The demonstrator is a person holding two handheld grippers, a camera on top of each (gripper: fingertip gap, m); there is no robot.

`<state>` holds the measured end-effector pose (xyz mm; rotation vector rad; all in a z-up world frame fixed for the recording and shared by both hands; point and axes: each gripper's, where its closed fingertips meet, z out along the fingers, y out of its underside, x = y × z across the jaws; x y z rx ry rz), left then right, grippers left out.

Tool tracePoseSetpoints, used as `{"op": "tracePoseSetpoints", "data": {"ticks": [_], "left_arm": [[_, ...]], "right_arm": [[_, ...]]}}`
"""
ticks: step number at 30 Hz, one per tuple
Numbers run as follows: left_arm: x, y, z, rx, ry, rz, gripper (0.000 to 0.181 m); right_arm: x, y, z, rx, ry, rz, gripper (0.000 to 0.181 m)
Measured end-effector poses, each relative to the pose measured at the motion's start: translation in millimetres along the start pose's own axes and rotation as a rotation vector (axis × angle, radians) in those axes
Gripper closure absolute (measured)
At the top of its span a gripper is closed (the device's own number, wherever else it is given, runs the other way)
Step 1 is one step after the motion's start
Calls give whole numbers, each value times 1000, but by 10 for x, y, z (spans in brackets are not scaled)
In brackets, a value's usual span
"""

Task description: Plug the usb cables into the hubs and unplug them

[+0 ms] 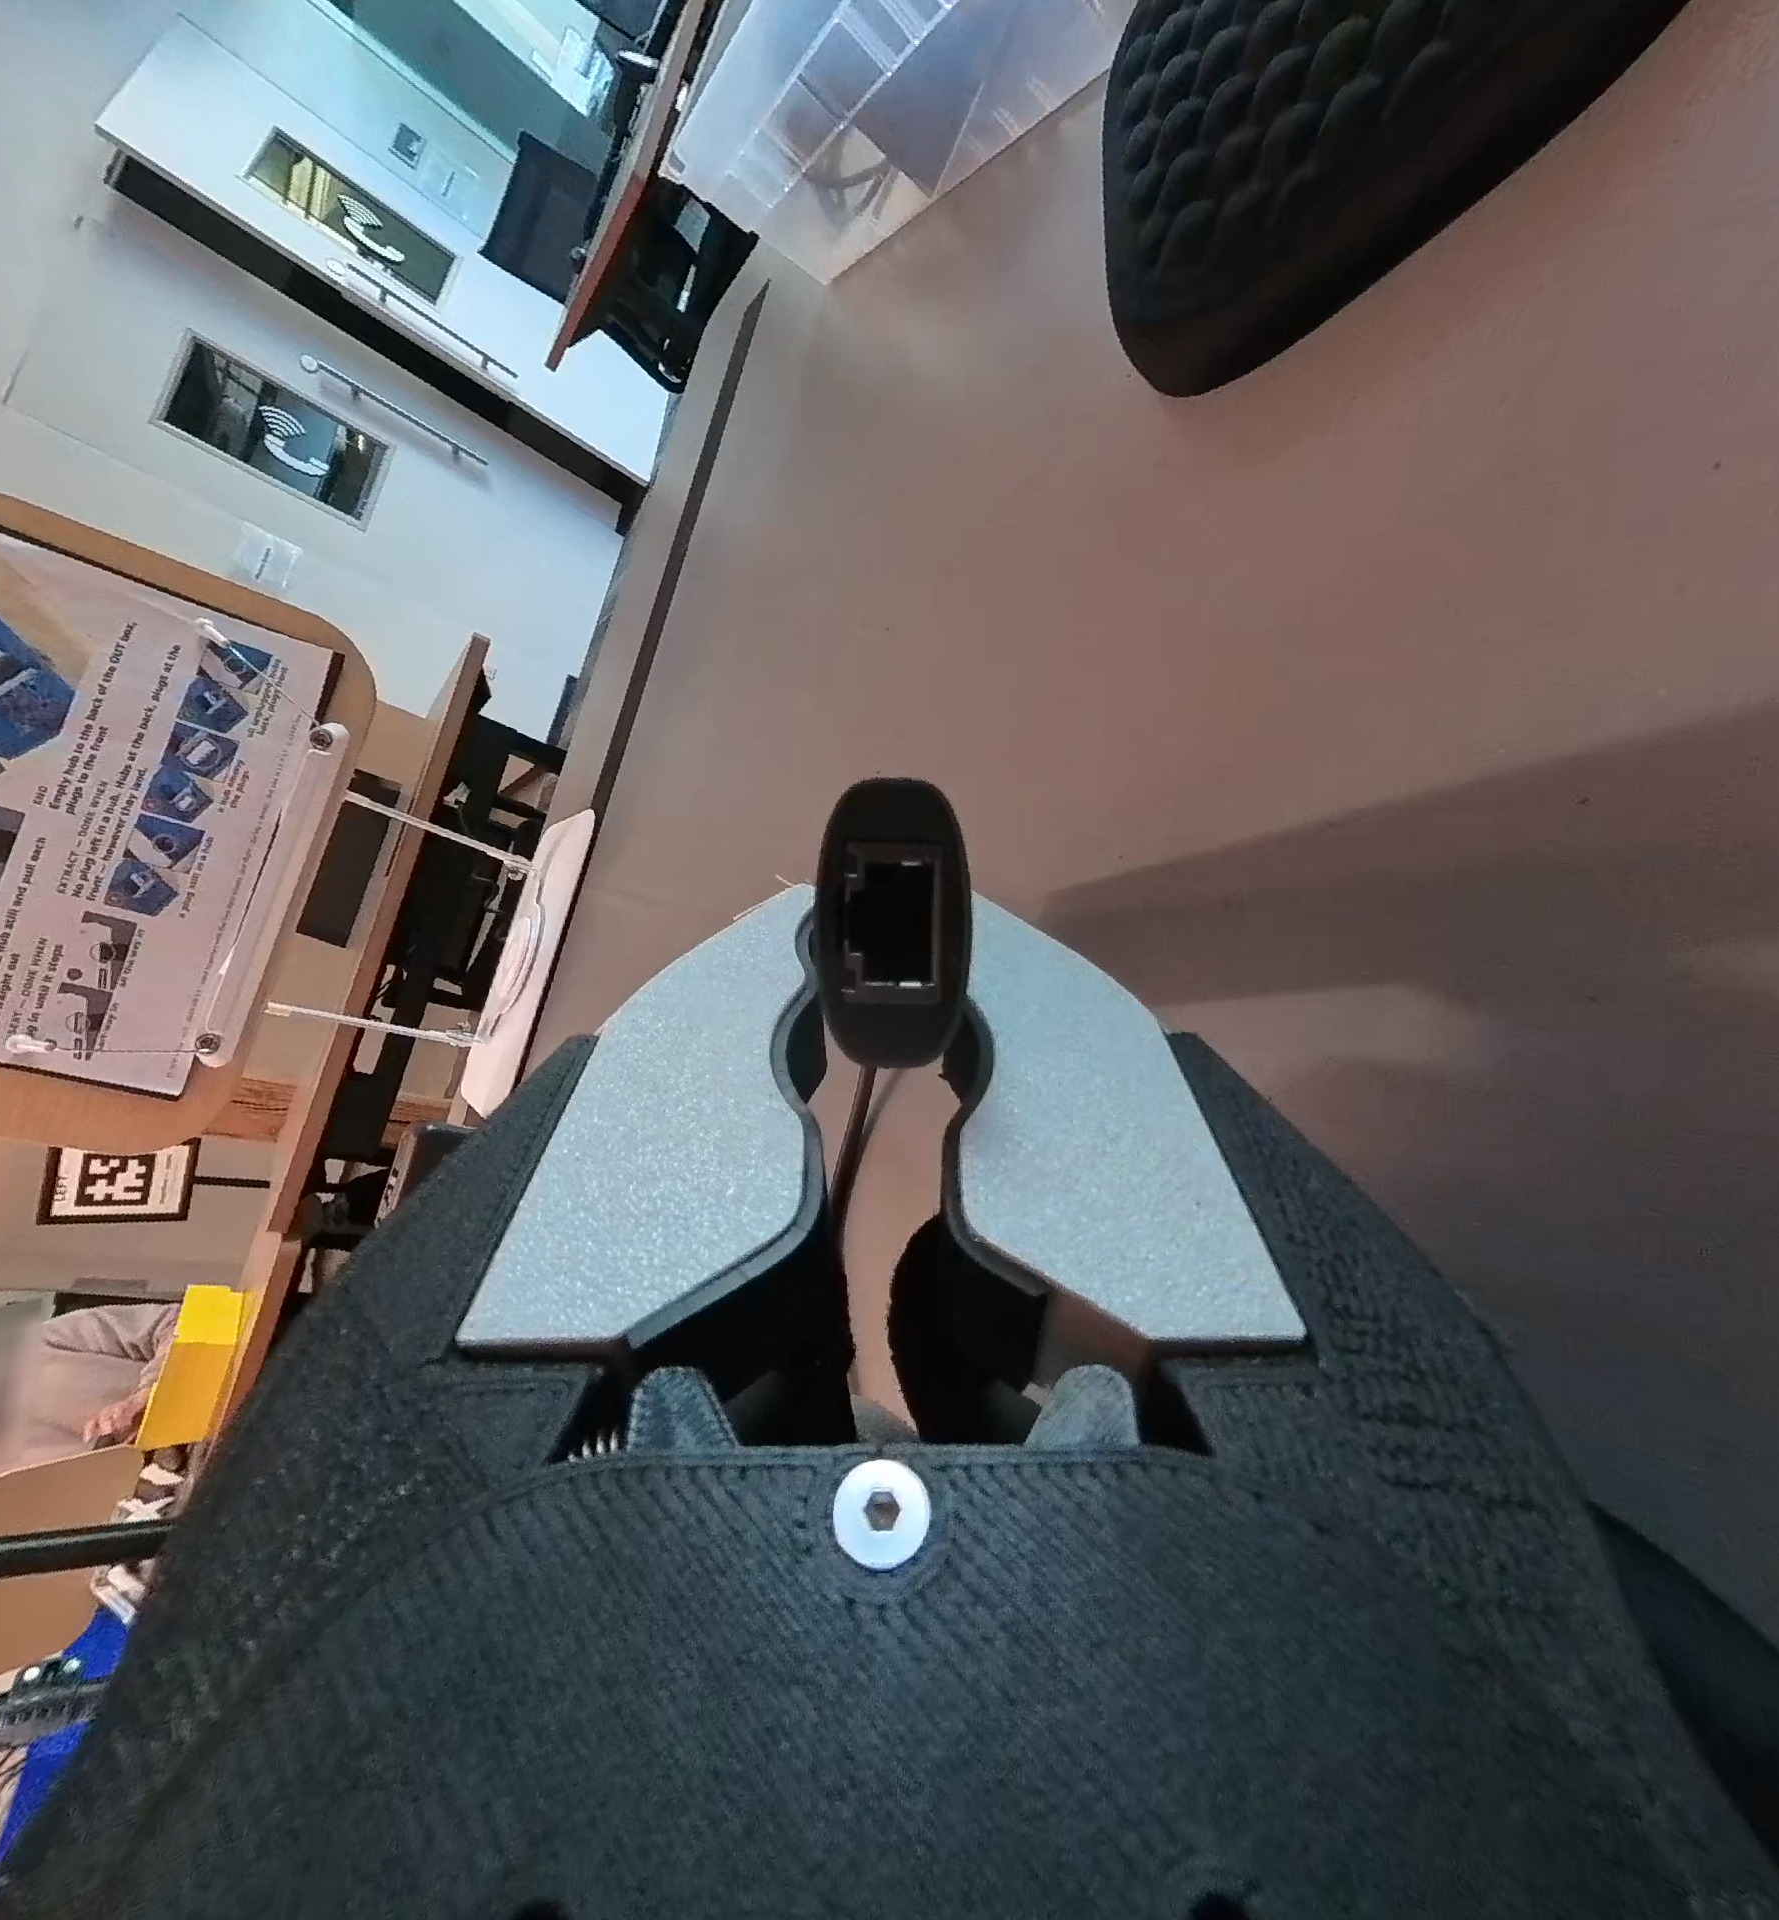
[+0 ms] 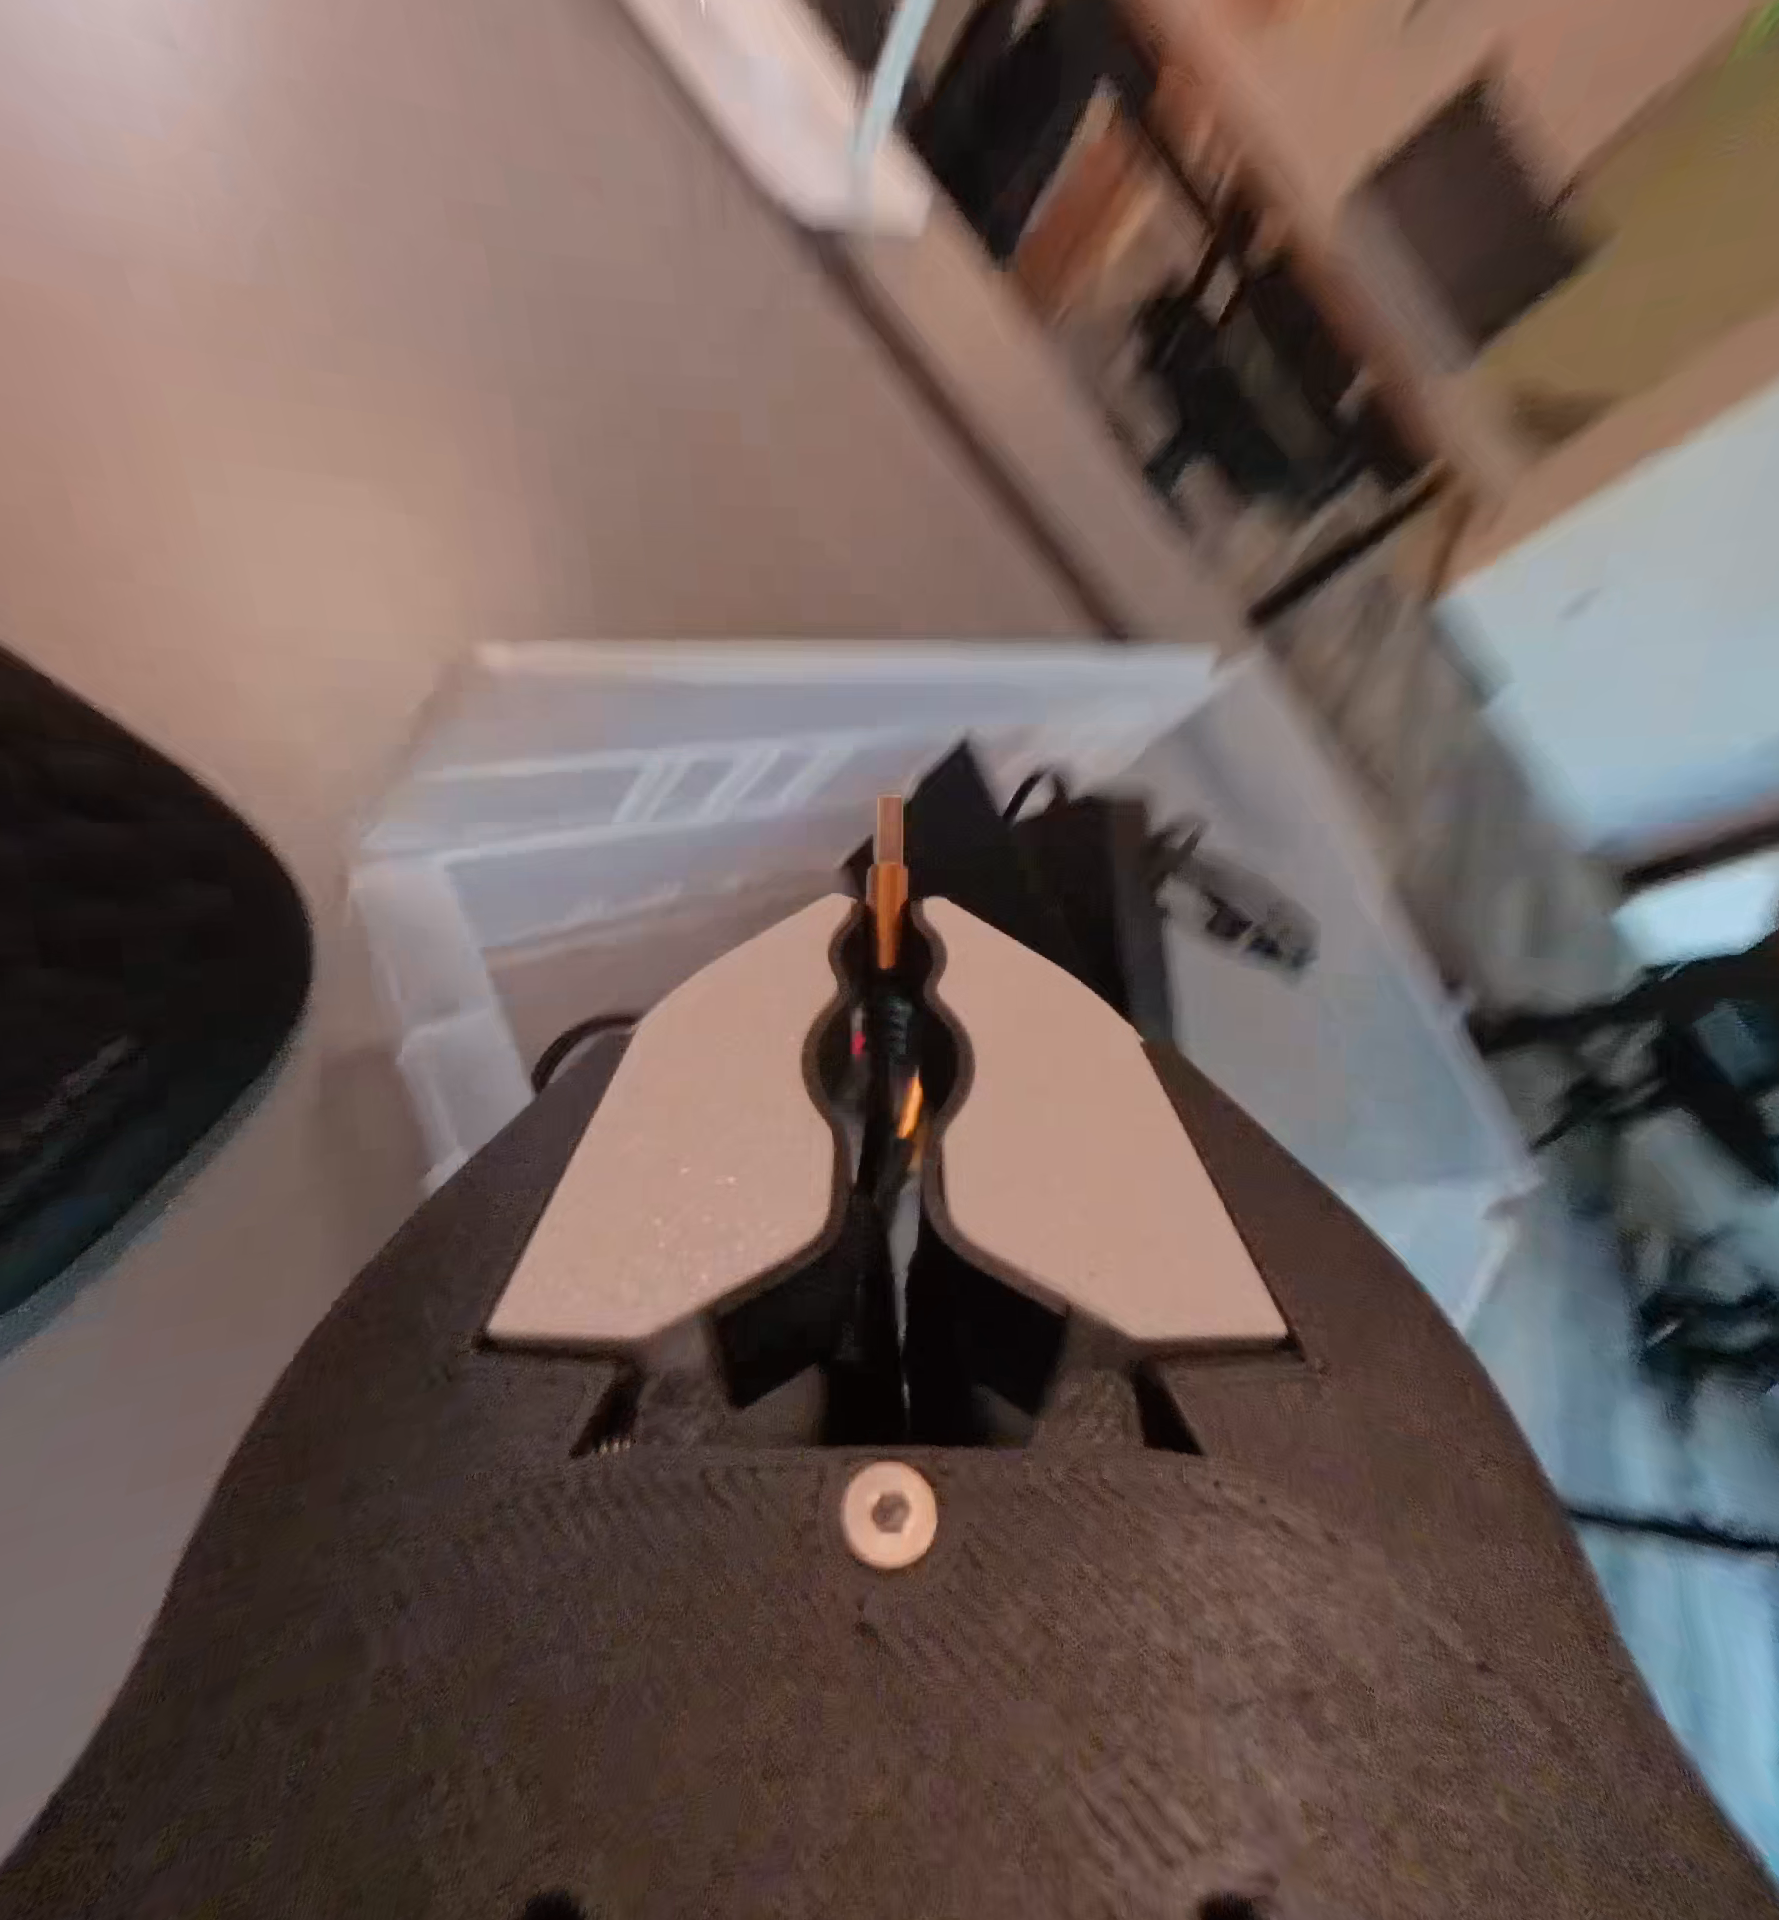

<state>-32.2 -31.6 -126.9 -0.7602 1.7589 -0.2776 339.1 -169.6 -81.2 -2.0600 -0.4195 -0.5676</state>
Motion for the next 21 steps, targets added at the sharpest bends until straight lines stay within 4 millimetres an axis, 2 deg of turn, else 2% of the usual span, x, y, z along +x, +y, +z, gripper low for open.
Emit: {"op": "tracePoseSetpoints", "data": {"ticks": [4, 6, 7, 9, 11, 14, 16, 20, 21], "left_arm": [[3, -1, -1, -1, 0, 3, 163], [3, 0, 0, -2, 0, 4, 163], [3, 0, 0, -2, 0, 4, 163], [2, 2, 1, -3, -1, 4, 163], [5, 5, 4, -6, 0, 7, 163], [11, 4, 5, -8, 1, 13, 163], [12, 4, 6, -9, 1, 15, 163], [6, 2, 6, -8, -2, 10, 164], [-6, 1, 2, -5, -5, -2, 163]], "right_arm": [[-123, 370, 166, -223, -90, 215, 171], [-134, 509, 240, -313, -86, 296, 153], [-106, 526, 255, -328, -67, 319, 145], [-38, 426, 228, -268, -41, 381, 143], [67, 314, 128, -197, -3, 454, 138], [147, 337, -109, -212, 40, 517, 137], [60, 443, -268, -290, 13, 530, 137], [-83, 808, -538, -517, 11, 523, 148], [-109, 845, -578, -549, 4, 522, 150]]}}
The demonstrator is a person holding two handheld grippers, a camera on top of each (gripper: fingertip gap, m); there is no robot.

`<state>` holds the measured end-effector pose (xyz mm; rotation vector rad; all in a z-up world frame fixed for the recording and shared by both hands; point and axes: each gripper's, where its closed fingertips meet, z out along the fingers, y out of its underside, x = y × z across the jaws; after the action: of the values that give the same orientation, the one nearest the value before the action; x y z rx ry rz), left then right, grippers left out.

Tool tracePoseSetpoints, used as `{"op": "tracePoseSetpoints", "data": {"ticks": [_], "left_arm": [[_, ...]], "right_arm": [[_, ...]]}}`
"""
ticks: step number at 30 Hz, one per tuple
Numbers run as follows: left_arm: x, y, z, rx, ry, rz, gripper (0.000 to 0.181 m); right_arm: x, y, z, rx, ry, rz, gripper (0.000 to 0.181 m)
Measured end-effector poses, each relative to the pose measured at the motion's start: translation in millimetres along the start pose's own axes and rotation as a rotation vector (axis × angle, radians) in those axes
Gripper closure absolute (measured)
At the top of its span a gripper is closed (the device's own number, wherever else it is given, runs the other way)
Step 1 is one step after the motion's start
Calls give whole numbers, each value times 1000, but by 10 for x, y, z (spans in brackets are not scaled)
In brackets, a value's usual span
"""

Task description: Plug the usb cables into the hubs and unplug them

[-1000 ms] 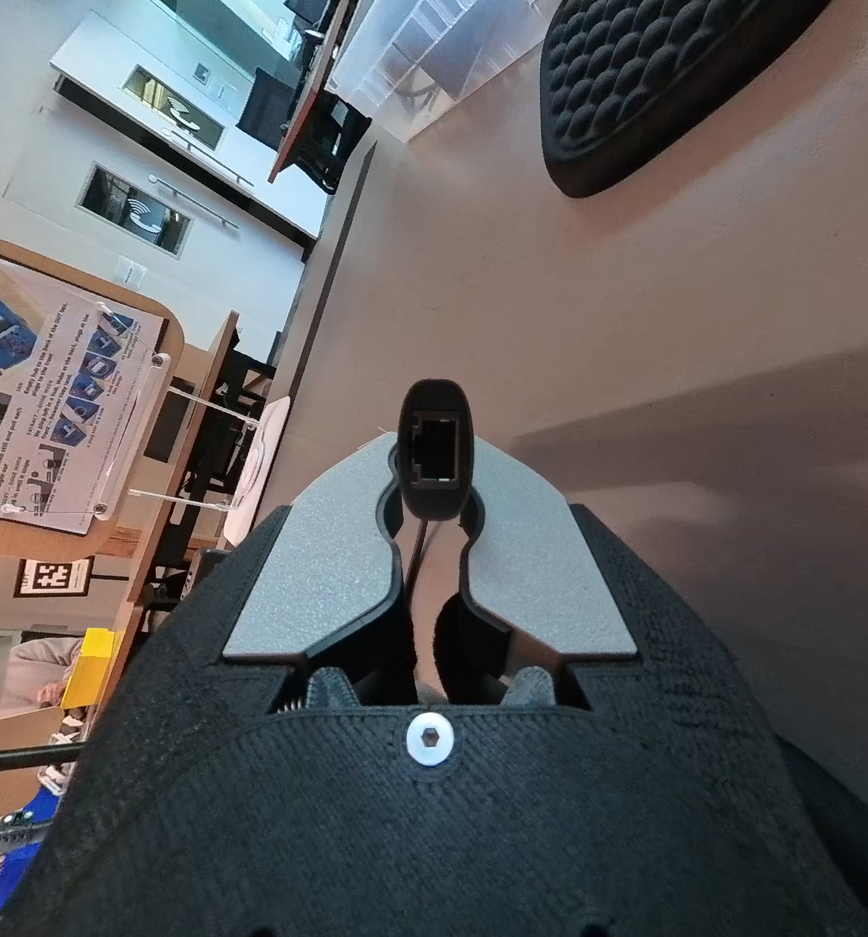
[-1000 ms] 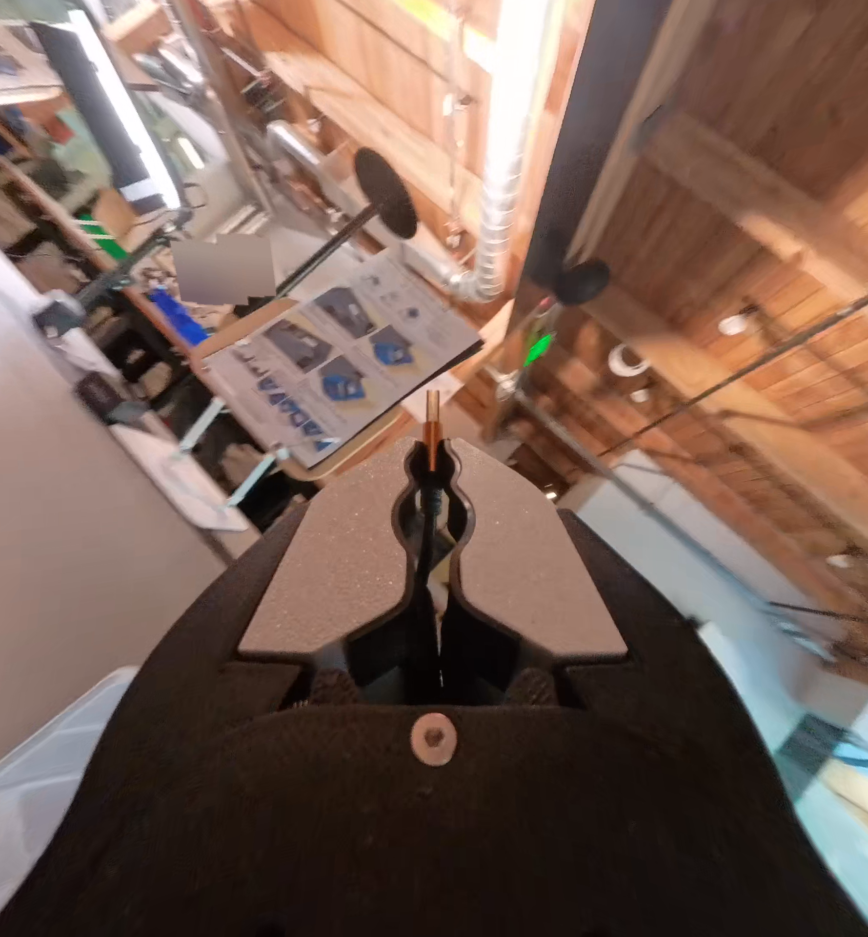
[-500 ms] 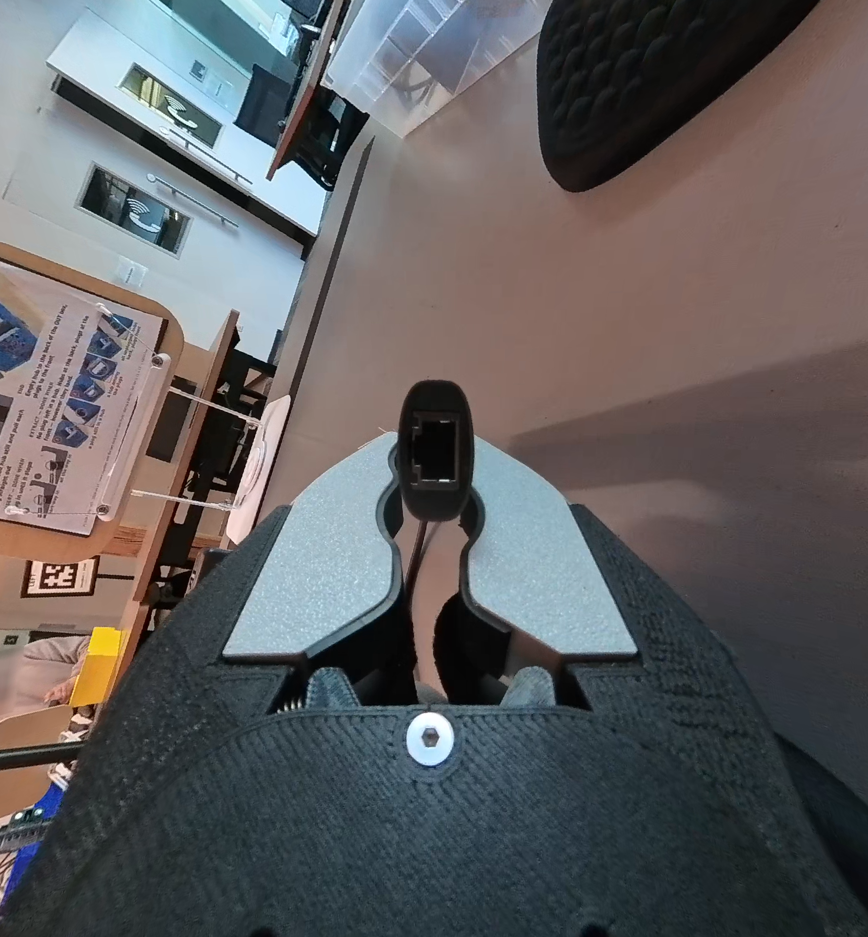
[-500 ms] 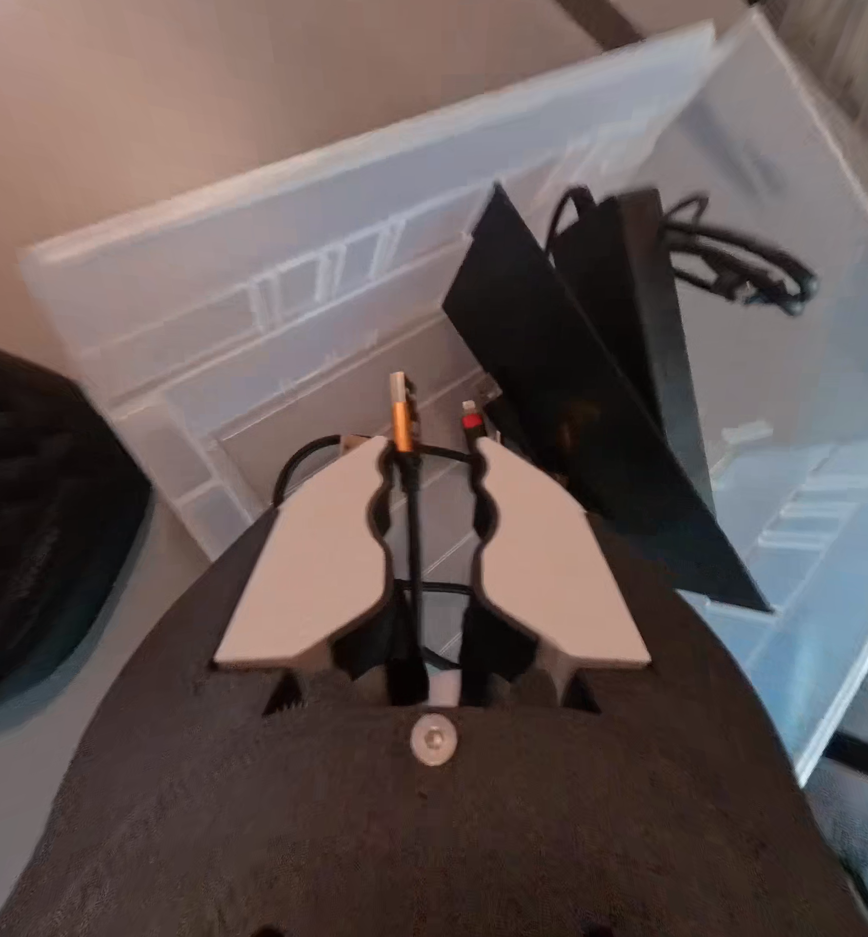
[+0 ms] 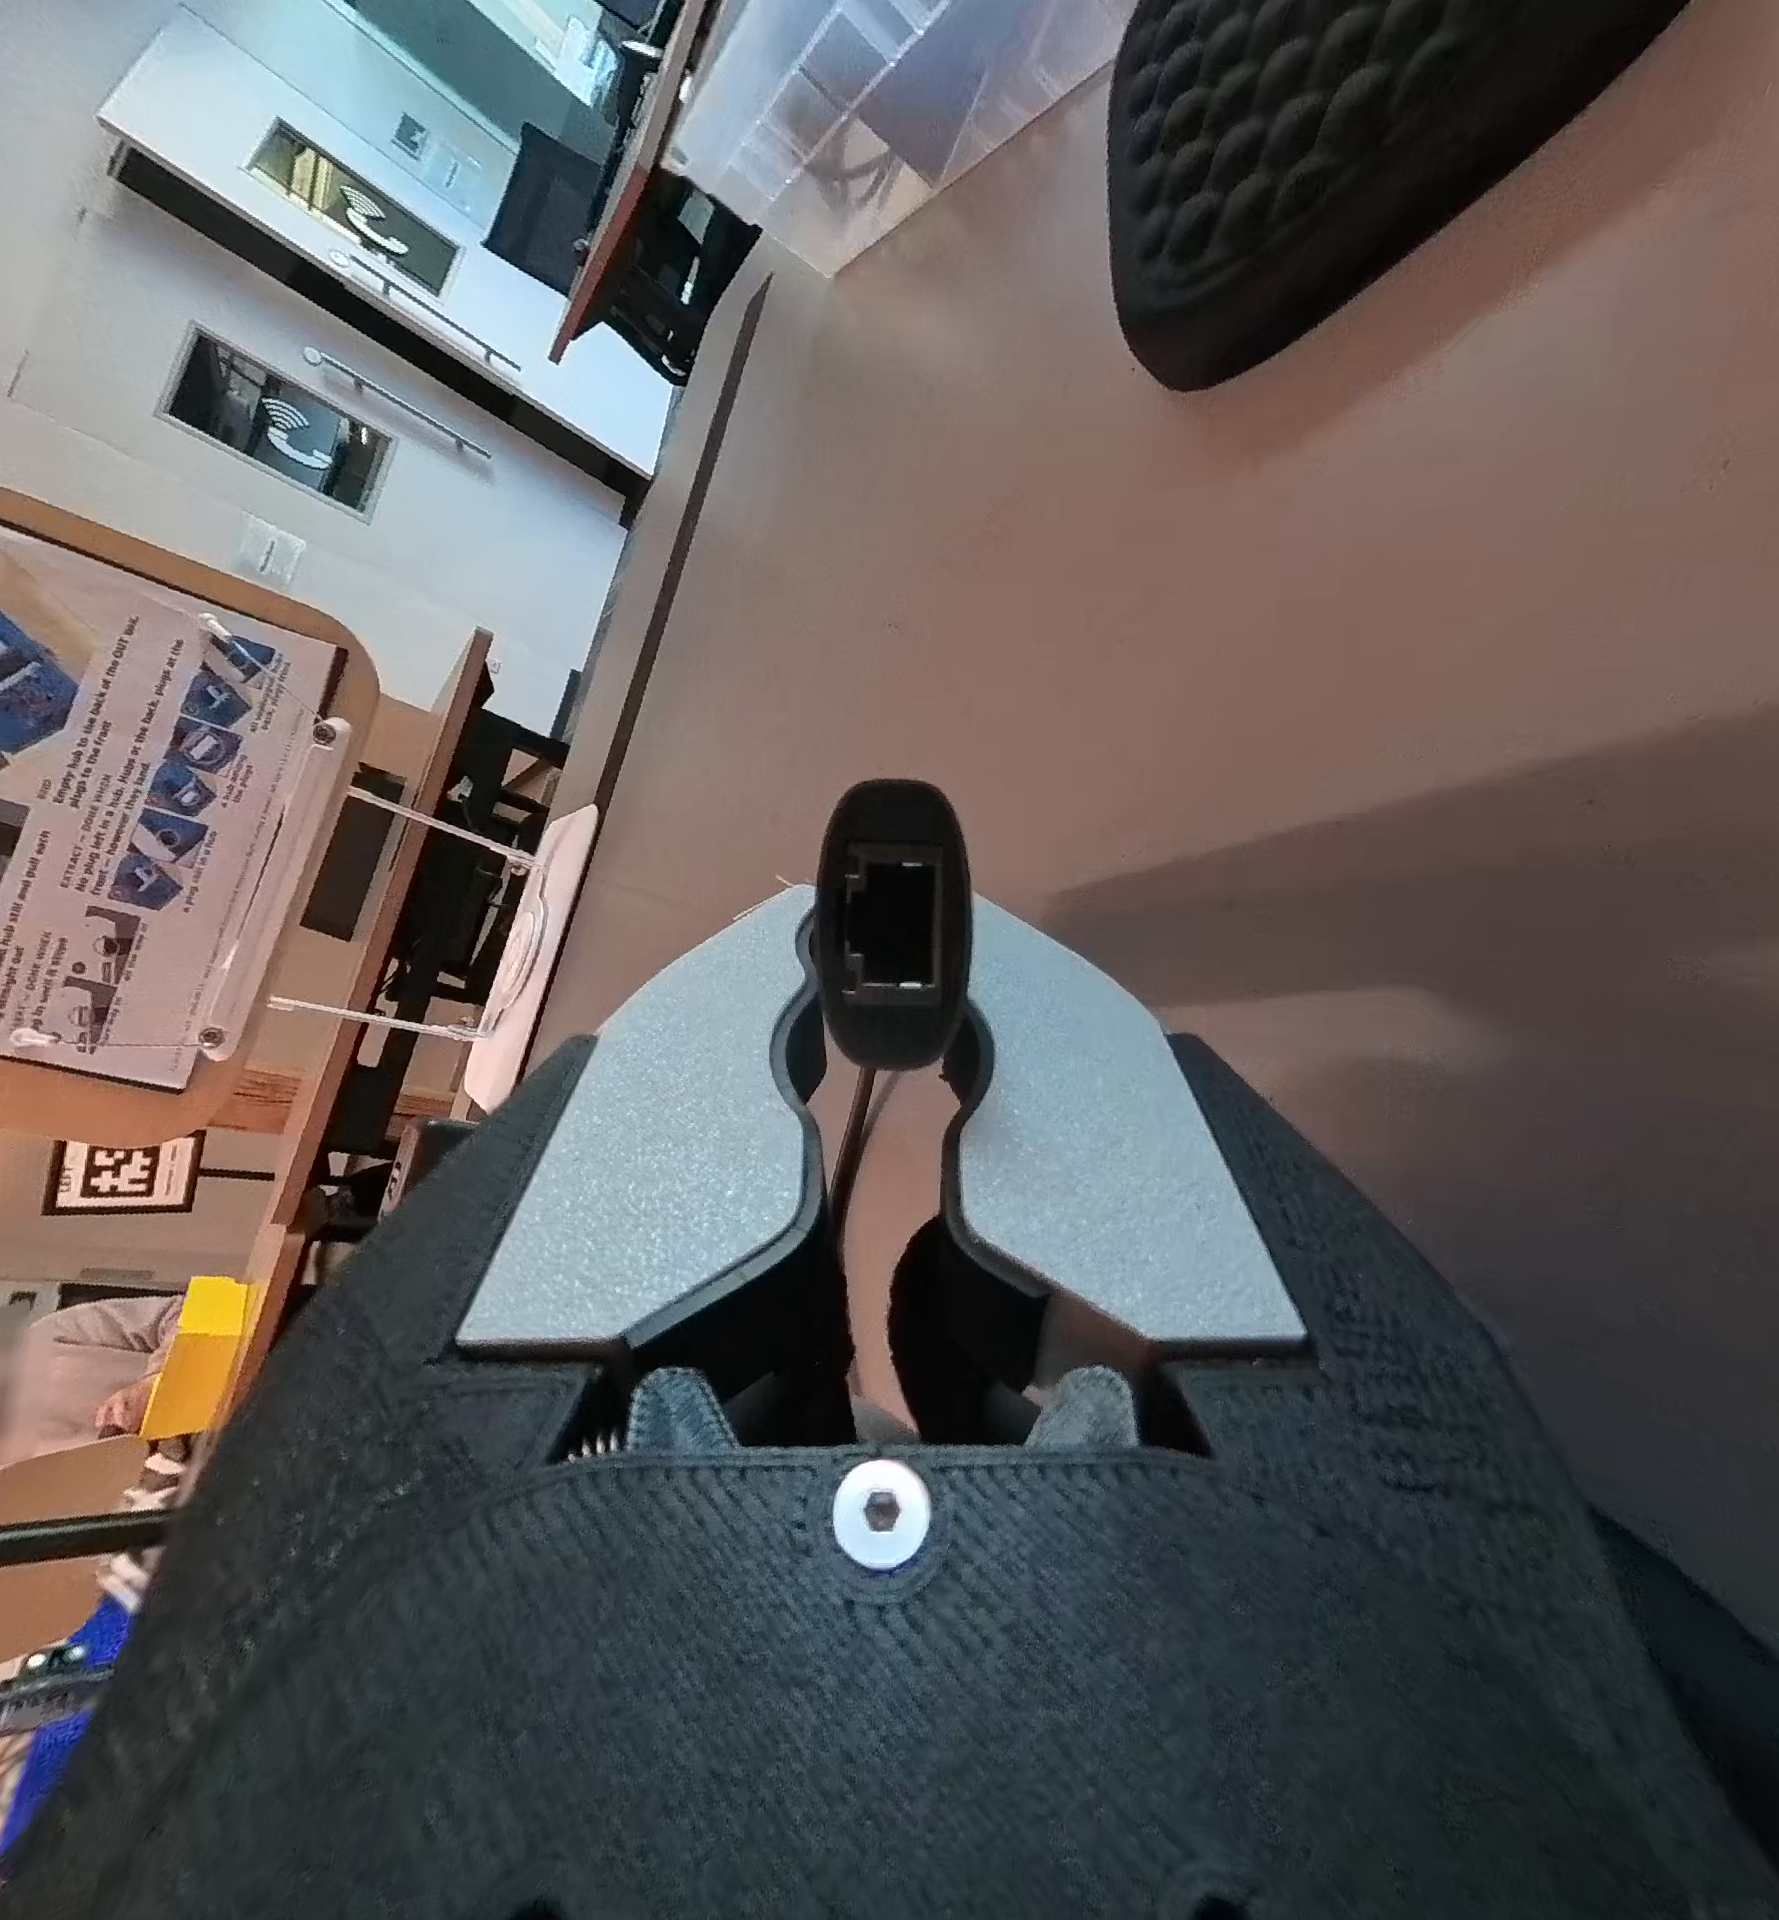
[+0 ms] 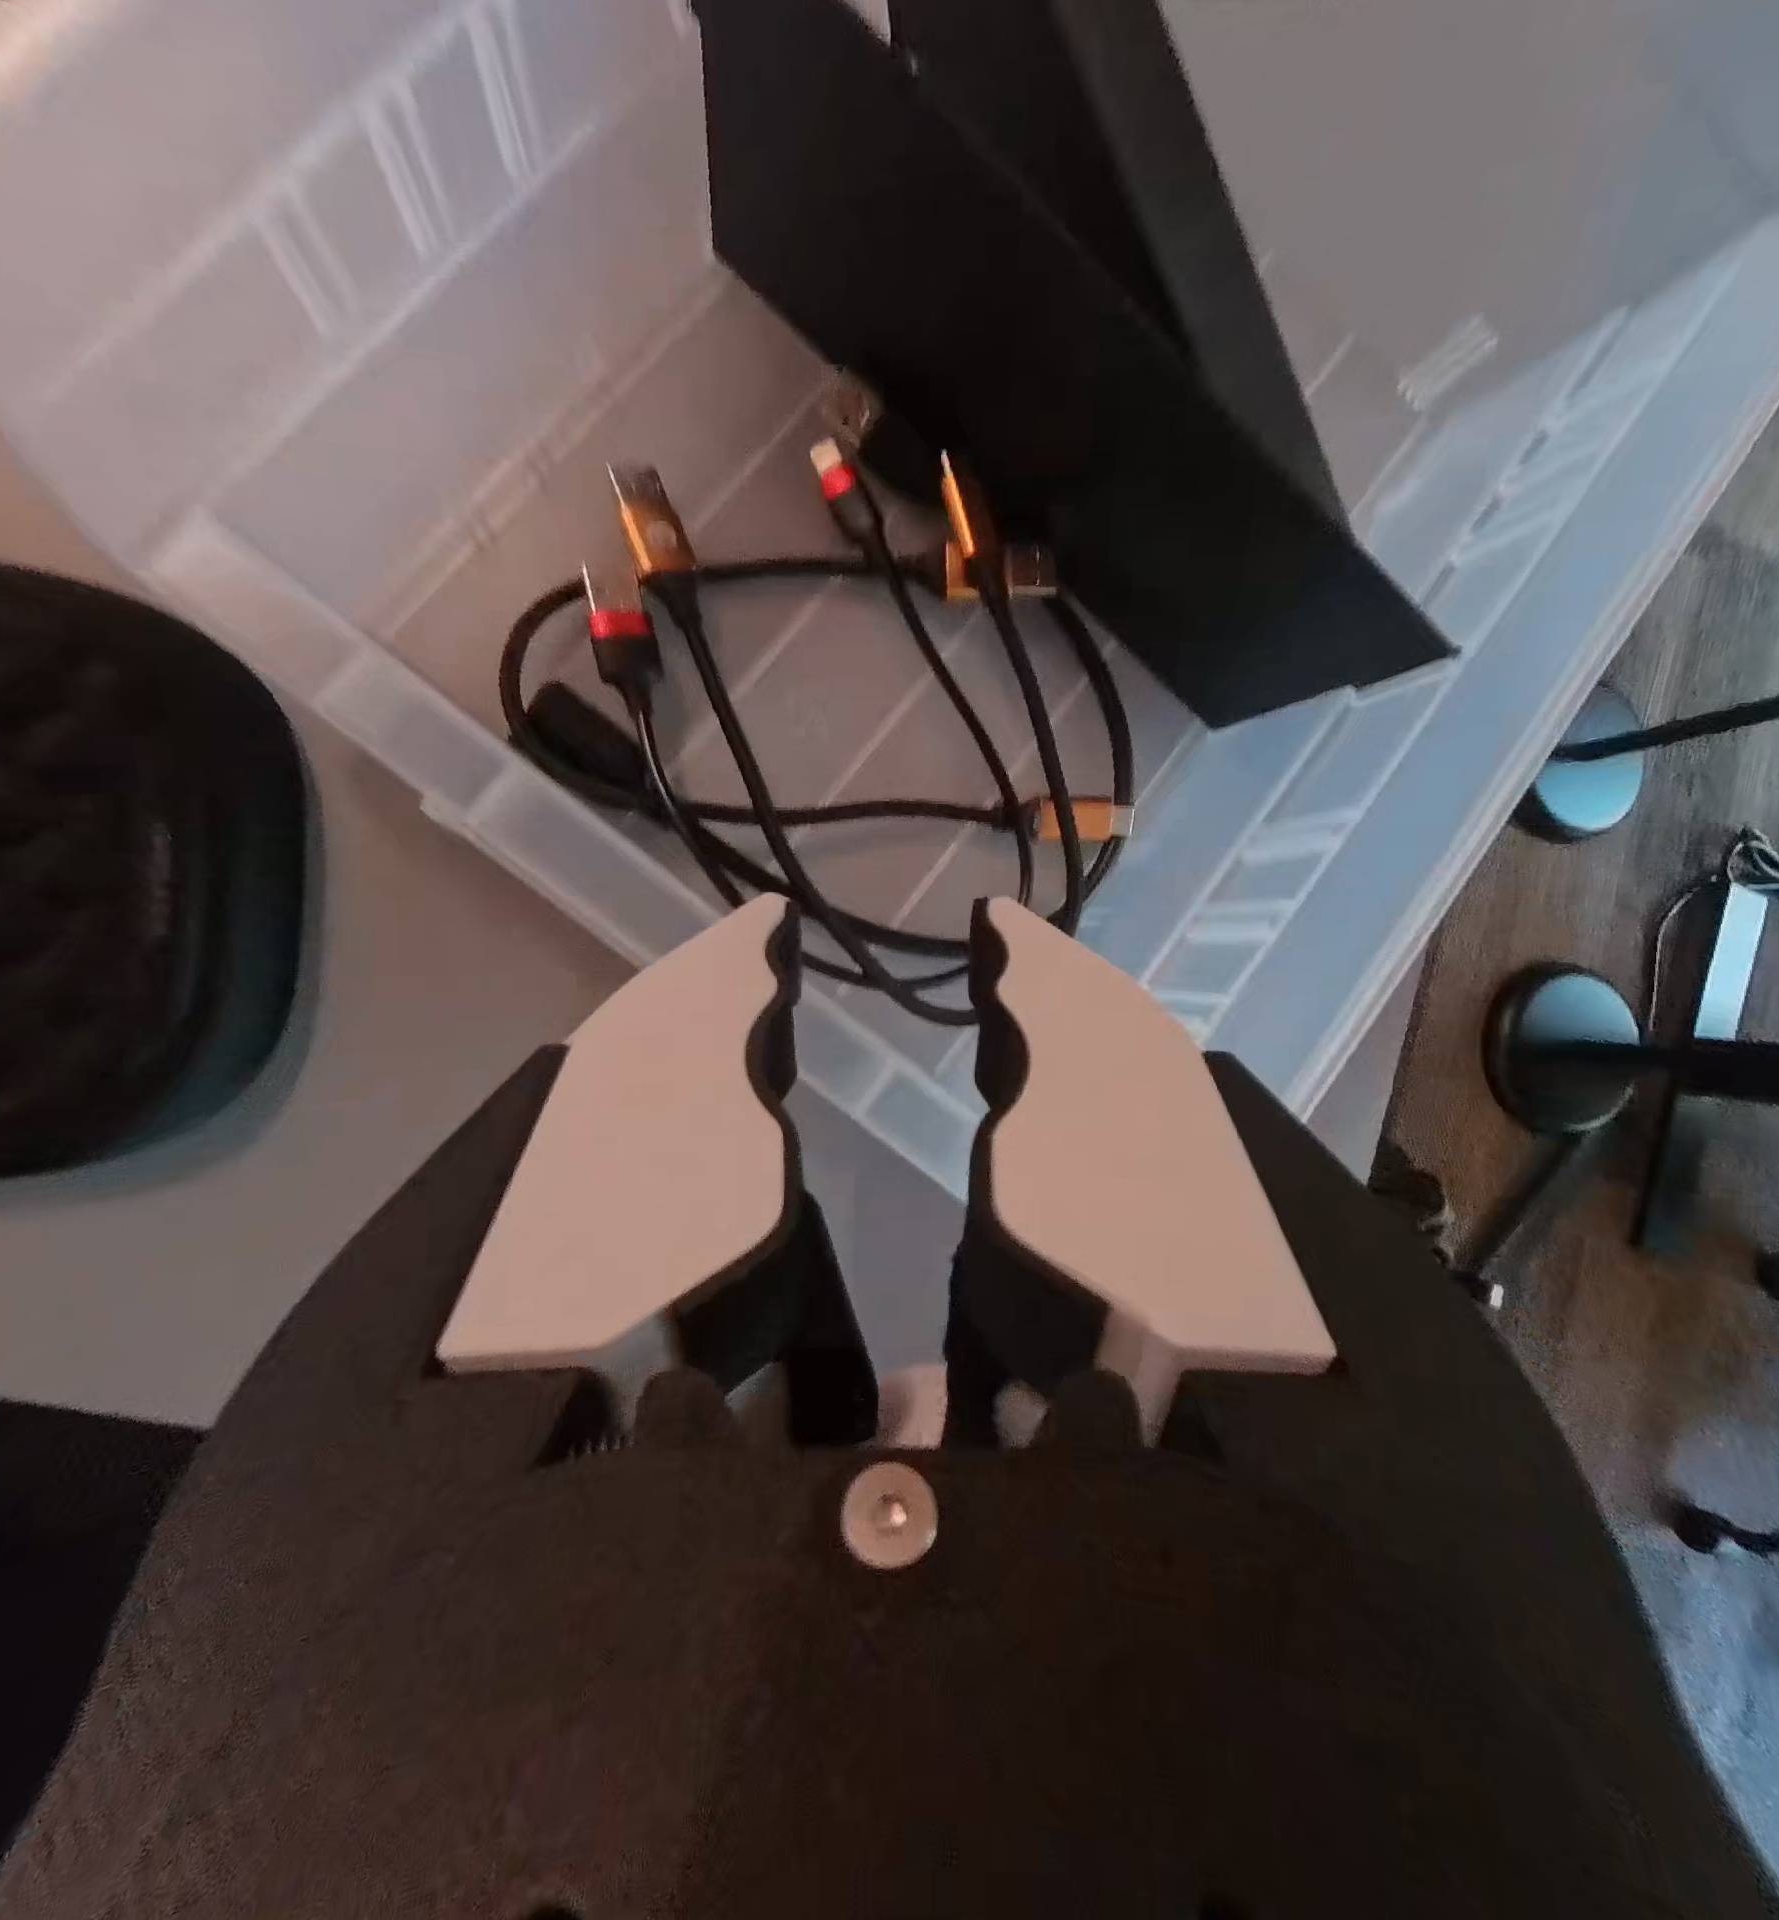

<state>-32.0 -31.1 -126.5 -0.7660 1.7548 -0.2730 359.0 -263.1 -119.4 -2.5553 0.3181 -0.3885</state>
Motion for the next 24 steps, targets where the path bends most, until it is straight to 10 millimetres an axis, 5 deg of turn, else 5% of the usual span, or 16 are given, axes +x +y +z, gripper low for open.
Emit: {"op": "tracePoseSetpoints", "data": {"ticks": [3, 7, 11, 16, 20, 24], "left_arm": [[-64, -8, -26, 21, -19, -49, 164], [-169, -65, -91, 85, -52, -122, 164], [-282, -208, -230, 243, -37, -275, 164], [-426, -428, -508, 524, 29, -467, 164], [-495, -515, -683, 680, 95, -573, 164], [-477, -623, -817, 795, 160, -583, 164]], "right_arm": [[-124, -178, -94, 100, -42, -52, 150], [-607, -794, -462, 433, -171, -217, 128], [-1431, -1368, -1005, 902, -302, -526, 67], [-2597, -1580, -1657, 1360, -739, -683, 70], [-3362, -1599, -1581, 1413, -1027, -685, 122], [-4077, -1419, -1197, 1246, -1168, -768, 123]]}}
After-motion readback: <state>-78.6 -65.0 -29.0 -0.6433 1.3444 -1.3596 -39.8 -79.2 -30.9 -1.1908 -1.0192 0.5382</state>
